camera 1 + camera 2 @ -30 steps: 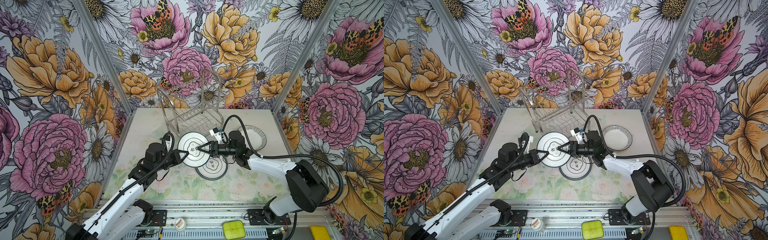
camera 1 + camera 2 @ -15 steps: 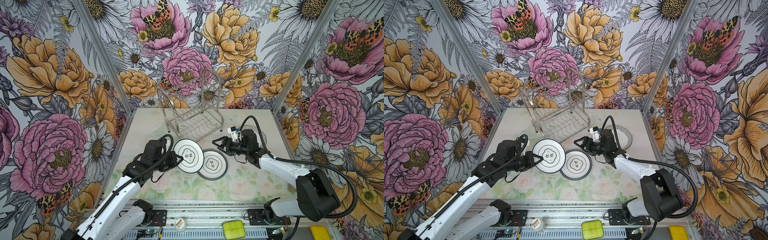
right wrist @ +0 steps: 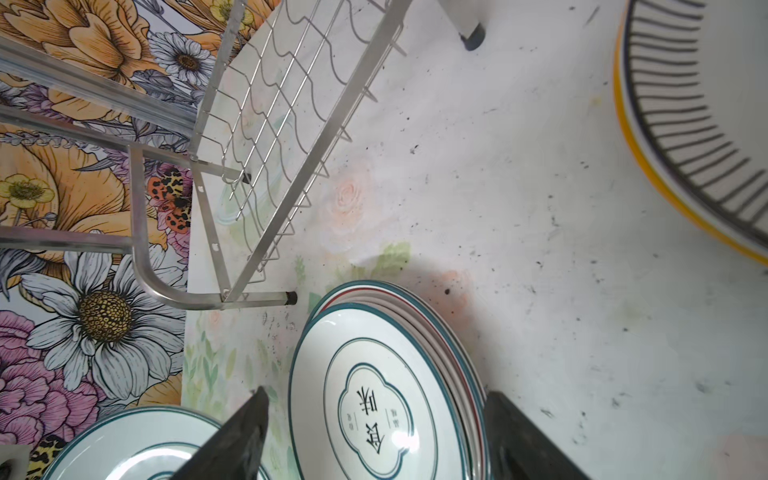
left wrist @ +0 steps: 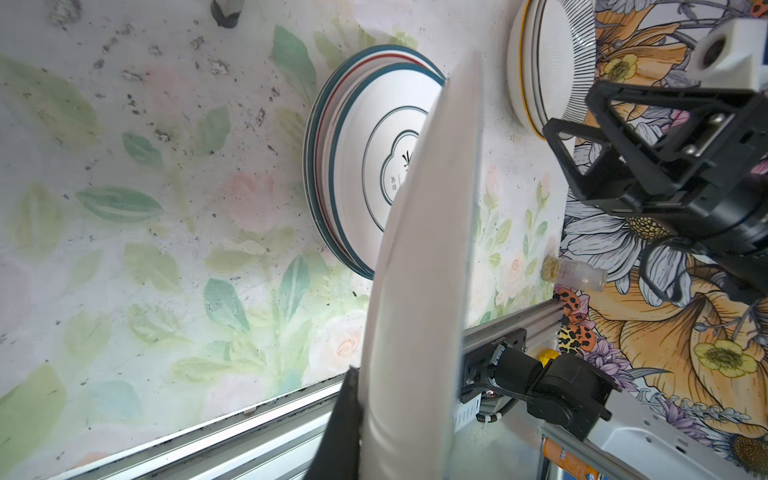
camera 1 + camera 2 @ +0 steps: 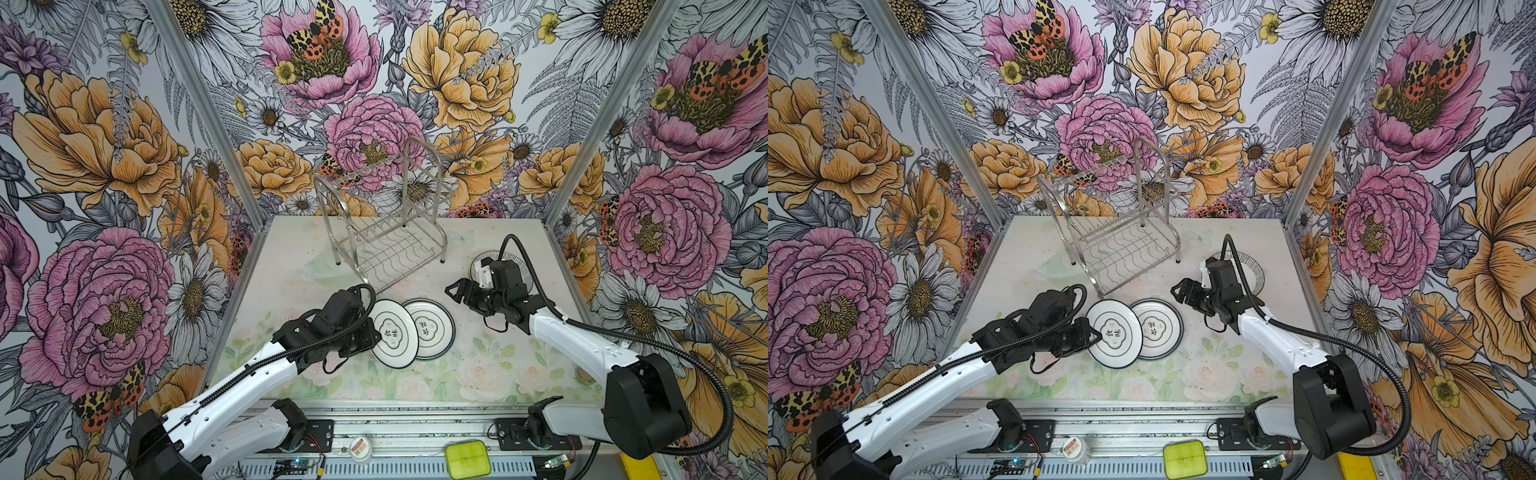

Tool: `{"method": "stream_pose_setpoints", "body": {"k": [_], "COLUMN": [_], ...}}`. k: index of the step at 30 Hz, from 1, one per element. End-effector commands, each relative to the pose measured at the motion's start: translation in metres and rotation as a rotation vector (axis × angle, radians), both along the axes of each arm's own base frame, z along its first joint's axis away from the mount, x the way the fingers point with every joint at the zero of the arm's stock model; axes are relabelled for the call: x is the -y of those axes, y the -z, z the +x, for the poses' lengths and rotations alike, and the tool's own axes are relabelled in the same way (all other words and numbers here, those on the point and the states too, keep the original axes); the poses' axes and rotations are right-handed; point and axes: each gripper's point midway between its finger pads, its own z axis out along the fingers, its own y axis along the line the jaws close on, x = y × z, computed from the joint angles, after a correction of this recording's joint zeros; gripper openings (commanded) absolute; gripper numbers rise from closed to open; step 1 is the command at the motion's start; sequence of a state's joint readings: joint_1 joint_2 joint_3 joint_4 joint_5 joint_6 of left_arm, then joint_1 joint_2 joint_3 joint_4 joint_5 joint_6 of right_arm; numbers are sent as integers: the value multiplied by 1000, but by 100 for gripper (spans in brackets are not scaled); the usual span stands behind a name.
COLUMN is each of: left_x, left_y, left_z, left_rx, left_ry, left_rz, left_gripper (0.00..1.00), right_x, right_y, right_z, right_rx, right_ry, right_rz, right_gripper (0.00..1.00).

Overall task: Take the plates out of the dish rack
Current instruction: 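Open the right gripper and draw it back while the left gripper holds the plate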

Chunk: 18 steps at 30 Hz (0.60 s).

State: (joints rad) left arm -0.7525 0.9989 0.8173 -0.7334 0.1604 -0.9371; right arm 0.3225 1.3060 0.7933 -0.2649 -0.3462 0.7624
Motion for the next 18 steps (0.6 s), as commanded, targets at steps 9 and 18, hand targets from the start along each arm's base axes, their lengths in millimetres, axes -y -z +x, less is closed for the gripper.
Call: {"method": "stream_pose_setpoints", "body": {"k": [9,18], "left_x": [28,47], "left_y": [0,12], "left_z": [26,32], "left_rx": [65,55], "left_ry": [-126,-135], "left_rz": [-107,-151], "left_gripper": [0,0], "right_x": [29,27], "right_y": [-18,-19], "right_z": [3,-4], "right_rx": [67,79], "right_ry": [78,52], "right_rz": [-133,-127], "right_gripper": [83,83]}}
